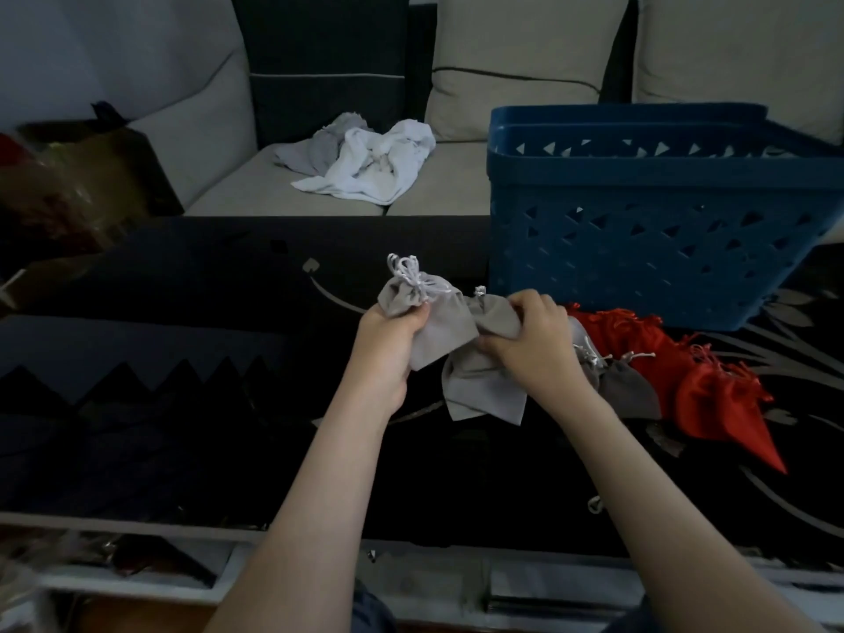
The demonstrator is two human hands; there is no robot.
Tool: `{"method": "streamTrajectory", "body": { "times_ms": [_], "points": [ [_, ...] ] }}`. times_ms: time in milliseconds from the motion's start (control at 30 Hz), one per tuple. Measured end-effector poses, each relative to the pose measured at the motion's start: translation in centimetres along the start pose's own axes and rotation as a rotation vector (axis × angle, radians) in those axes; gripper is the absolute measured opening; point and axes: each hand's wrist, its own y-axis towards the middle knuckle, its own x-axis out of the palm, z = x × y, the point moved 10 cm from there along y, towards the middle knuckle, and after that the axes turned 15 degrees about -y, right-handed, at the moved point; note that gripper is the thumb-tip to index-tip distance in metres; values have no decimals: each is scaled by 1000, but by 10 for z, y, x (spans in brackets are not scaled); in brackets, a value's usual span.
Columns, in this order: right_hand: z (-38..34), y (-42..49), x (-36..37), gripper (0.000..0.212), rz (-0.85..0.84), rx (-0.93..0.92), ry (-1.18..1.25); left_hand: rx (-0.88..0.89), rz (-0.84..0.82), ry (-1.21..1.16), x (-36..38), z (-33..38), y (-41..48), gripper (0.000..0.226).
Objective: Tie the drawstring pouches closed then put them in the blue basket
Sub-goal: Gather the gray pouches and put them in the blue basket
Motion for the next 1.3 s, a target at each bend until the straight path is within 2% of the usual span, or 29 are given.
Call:
{"method": "streamTrajectory", "body": {
  "times_ms": [133,267,333,433,500,567,633,733,800,867,933,1000,1100,1167,1267,1300],
  "points": [
    [7,-2,-7,38,-66,63,200,44,96,6,-14,6,2,16],
    [5,-7,-5,36,-122,67,183,55,121,13,-20,8,2,24],
    [2,-9,-14,28,-54,59,246,41,124,13,-20,8,0,24],
    [6,-13,-39,23,90,105,551,65,130,-37,-23,14,-3,26],
    [7,-11,-44,25,61,114,642,72,105,-52,-21,17,-3,26],
    [8,-10,-38,30,-27,87,582,46,48,-50,-14,16,-5,25],
    [7,-11,-26,35,-119,45,422,16,-17,-80,-6,15,-9,22],
    [5,-13,-22,39,-141,-6,339,-52,-85,-182,2,12,-13,29],
    [7,-13,-31,42,-112,39,530,-44,-96,-216,4,12,-14,34],
    [4,-14,-42,45,-131,51,884,-32,-80,-218,8,12,-14,23],
    [-10,-17,-51,50,-227,-30,1155,-15,-41,-165,9,9,-11,29],
    [-28,-24,-59,55,-325,-147,1245,20,13,-85,7,5,-7,33],
    [-44,-33,-55,54,-386,-216,1206,99,31,86,11,1,-6,25],
    [-42,-33,-38,50,-384,-168,1017,69,-19,113,25,-5,-10,18],
    [-25,-24,-25,52,-232,-58,732,-50,-33,197,37,-20,-14,15],
    [-21,-22,-24,53,-200,-43,679,-39,-29,255,37,-22,-14,17]
  ]
}}
